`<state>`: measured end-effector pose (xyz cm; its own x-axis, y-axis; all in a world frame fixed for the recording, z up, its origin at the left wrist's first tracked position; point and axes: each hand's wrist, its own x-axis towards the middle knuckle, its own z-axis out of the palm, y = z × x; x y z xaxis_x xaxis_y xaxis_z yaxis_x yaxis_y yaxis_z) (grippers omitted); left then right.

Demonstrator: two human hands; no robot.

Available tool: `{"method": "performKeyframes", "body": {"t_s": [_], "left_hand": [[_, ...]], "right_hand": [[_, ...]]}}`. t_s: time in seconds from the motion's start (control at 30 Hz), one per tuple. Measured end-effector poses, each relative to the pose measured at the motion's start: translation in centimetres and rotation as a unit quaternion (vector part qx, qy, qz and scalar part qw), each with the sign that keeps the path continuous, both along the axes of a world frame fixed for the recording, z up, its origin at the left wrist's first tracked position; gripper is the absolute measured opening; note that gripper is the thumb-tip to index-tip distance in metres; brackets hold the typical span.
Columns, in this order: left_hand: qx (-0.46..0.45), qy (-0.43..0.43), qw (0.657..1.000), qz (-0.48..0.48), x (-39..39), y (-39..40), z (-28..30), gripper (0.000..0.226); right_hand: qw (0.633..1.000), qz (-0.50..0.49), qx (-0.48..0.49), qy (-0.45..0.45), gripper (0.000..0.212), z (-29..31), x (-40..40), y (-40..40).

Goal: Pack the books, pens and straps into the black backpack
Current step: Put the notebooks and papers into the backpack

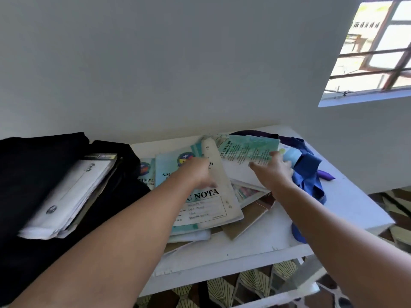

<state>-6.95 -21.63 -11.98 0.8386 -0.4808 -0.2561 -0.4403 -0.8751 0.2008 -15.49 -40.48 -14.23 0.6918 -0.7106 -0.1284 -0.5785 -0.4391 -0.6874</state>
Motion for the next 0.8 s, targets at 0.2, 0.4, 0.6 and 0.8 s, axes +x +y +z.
{"method": "performKeyframes", "body": {"t_s": [0.2, 0.4, 0.6, 0.8], "left_hand": [[0.041, -0.040, 0.998, -0.026, 0.4, -0.3, -0.4, 0.063], [0.041, -0.046, 0.997, -0.037, 0.5, 0.3, -0.8, 0.059], [0.041, -0.038, 0.998, -0.038, 0.5, 0.4, -0.8, 0.060], [0.025, -0.027, 0.999, -0.019, 0.3, 0.4, -0.5, 0.068]], "right_hand": [[0.994, -0.028, 0.106, -0.011, 0.094, -2.8, 1.8, -4.0], [0.983, -0.075, 0.150, -0.067, 0.090, -2.9, 3.1, -5.0], [0.976, -0.089, 0.182, -0.084, 0.084, -3.1, 3.3, -4.9], [0.946, -0.084, 0.272, -0.155, 0.023, -0.9, 2.2, -2.8]]}}
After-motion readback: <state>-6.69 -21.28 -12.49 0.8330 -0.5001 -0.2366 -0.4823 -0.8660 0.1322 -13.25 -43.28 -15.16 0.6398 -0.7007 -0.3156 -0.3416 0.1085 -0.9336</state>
